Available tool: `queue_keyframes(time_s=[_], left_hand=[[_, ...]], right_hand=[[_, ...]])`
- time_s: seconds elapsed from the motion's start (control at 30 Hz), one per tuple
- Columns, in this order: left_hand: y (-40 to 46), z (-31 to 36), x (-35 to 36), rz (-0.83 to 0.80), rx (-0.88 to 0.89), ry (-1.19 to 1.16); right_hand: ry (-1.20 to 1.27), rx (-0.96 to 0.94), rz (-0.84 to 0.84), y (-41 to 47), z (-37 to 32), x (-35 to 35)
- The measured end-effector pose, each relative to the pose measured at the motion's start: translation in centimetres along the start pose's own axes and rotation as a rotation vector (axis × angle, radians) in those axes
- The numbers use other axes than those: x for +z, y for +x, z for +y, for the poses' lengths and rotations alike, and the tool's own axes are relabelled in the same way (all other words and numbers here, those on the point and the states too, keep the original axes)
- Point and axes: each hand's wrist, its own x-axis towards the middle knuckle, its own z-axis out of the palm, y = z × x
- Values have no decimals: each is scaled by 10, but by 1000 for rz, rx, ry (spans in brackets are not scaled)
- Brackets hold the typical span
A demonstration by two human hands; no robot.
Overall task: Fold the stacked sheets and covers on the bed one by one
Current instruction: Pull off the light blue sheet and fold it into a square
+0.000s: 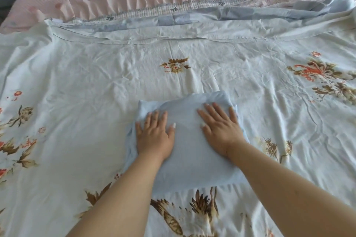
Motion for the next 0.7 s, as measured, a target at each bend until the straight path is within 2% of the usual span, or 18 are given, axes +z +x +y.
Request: queue_keyframes(time_s=[0.07, 0.13, 0.2, 0.27, 0.3, 0.37, 0.43, 0.5, 0.57, 0.63, 0.7], left_hand=[[9, -6, -1, 55, -125, -111], [16, -13, -9, 221, -307, -321], [31, -25, -22, 308, -498, -555], [48, -41, -34, 244, -558, -803], [52, -47, -39, 183, -539, -978], [47, -54, -45, 2, -455, -1258], [44, -61, -43, -128, -316, -1380], [43, -66, -47, -173, -188, -1473], [44, -71, -56, -243, -96, -1493], [46, -73, -67, -387, -36, -1411], [47, -76, -73, -451, -20, -1294]], right_hand=[[91, 161, 5, 16, 12, -6], [353, 380, 119, 33, 27, -12], [885, 638, 248, 50, 44, -25], [1417, 740, 290, 54, 59, -36], [1512, 737, 275, 55, 65, -39], [1489, 594, 119, 57, 70, -41], [1428, 426, -101, 55, 71, -39], [1380, 346, -232, 54, 71, -43], [1403, 265, -216, 56, 68, -53], [1481, 165, -99, 61, 67, -67], [1446, 73, -60, 67, 65, -80]])
